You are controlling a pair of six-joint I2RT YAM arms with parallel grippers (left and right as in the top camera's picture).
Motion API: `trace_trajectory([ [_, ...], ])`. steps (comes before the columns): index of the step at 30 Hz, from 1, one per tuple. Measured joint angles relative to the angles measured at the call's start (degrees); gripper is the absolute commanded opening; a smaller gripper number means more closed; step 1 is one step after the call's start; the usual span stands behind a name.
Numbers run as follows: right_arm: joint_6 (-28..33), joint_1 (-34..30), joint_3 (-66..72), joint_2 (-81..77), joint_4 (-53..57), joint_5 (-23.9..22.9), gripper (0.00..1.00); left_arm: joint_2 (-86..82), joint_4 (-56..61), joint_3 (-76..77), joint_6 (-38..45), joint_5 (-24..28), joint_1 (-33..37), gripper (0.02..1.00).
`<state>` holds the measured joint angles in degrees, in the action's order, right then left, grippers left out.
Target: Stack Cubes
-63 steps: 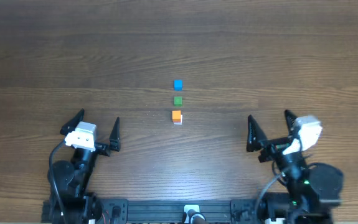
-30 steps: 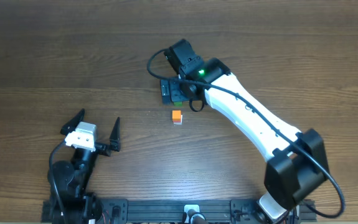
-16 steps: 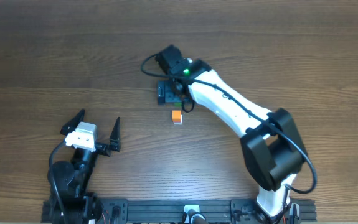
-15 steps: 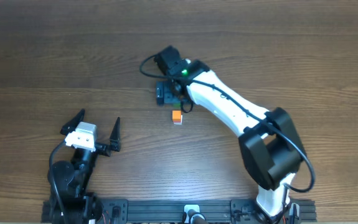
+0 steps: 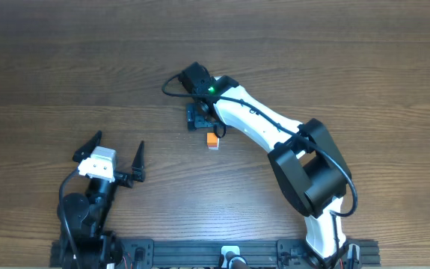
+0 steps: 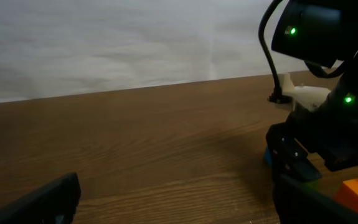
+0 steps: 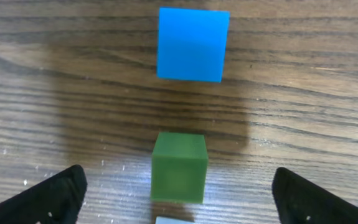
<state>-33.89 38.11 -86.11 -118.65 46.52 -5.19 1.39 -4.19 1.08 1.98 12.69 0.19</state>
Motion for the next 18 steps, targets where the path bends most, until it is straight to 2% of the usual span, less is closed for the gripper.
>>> trace_trajectory([
  [6, 0.66, -0.20, 0.00, -2.27, -0.44, -0.42, 0.851, -0.02, 0.00, 0.00, 0.00, 0.00, 0.00, 0.998],
  [8, 0.72, -0.20, 0.00, -2.40, -0.59, -0.42, 0.790, -0.02, 0.00, 0.00, 0.02, 0.00, 0.00, 1.000],
  [9, 0.74, -0.20, 0.00, -2.40, -0.66, -0.42, 0.713, 0.00, 0.00, 0.00, 0.00, 0.00, 0.00, 1.000],
  [11, 0.83, -0.20, -0.02, -2.40, -0.96, -0.59, 0.663, 0.00, 0.00, 0.00, 0.00, 0.00, 0.02, 1.000],
  [15, 1.16, -0.24, -0.04, -2.40, -1.60, -0.83, 0.595, -0.02, 0.00, 0.00, 0.02, 0.00, 0.02, 1.000],
  [18, 1.51, -0.24, -0.04, -2.40, -1.84, -0.81, 0.581, -0.02, 0.00, 0.00, 0.02, 0.00, 0.00, 1.000],
])
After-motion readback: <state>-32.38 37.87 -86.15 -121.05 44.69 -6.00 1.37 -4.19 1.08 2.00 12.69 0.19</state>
